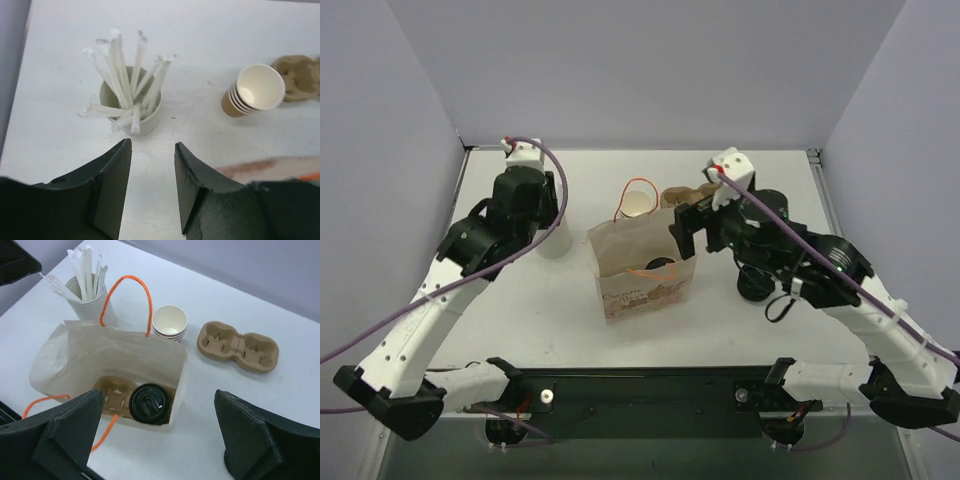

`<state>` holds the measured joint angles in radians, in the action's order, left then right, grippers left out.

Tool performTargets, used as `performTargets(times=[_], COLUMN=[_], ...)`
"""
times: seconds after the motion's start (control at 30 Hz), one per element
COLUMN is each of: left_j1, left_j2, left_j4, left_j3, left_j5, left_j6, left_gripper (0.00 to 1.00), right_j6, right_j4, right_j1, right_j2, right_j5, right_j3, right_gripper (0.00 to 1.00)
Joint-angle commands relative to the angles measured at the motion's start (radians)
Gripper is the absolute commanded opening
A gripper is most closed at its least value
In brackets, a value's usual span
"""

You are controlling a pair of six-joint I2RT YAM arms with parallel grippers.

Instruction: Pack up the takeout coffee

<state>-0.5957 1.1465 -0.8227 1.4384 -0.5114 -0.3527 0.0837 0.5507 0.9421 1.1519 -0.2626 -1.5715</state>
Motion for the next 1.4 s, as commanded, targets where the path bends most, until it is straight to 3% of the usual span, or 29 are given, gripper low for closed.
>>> performTargets(times=[0.0,0.17,0.27,0.37,0.57,1.07,1.2,1.23,1.37], left_j1=[0.108,0.216,0.272,0.275,0.27,0.252,0.252,0.252,0.252], left_j2=[0.123,0.248,0.283,0.311,0.358,0.47,0.464,0.463,0.455], left_j4=[-0.009,0.039,0.141,0.238,0.345,0.338,0.339,0.338,0.339], left_j3=[0.106,0.128,0.11,0.102,0.067,0.067,0.063,0.065,0.057], left_j5=[-0.076,-0.075,0.061,0.171,0.307,0.231,0.215,0.215,0.215], left_j6=[0.02,-0.046,-0.016,0.085,0.132,0.118,0.142,0.146,0.167], left_gripper=[0.5,0.51,0.51,0.52,0.51,0.45,0.33,0.22,0.08], right_j6=[0.206,0.258,0.237,0.191,0.1,0.071,0.07,0.07,0.071], right_j4=[0.089,0.129,0.149,0.153,0.16,0.172,0.176,0.176,0.176], right_j1=[-0.002,-0.002,-0.003,-0.003,-0.003,-0.005,-0.005,-0.005,-0.005], right_j2=[-0.194,-0.323,-0.363,-0.376,-0.342,-0.328,-0.331,-0.333,-0.331], right_j5=[-0.081,-0.104,-0.107,-0.119,-0.124,-0.133,-0.142,-0.144,-0.144], right_j3=[0.127,0.246,0.266,0.271,0.252,0.243,0.246,0.246,0.246], right_gripper=[1.0,1.0,1.0,1.0,1.0,1.0,1.0,1.0,1.0])
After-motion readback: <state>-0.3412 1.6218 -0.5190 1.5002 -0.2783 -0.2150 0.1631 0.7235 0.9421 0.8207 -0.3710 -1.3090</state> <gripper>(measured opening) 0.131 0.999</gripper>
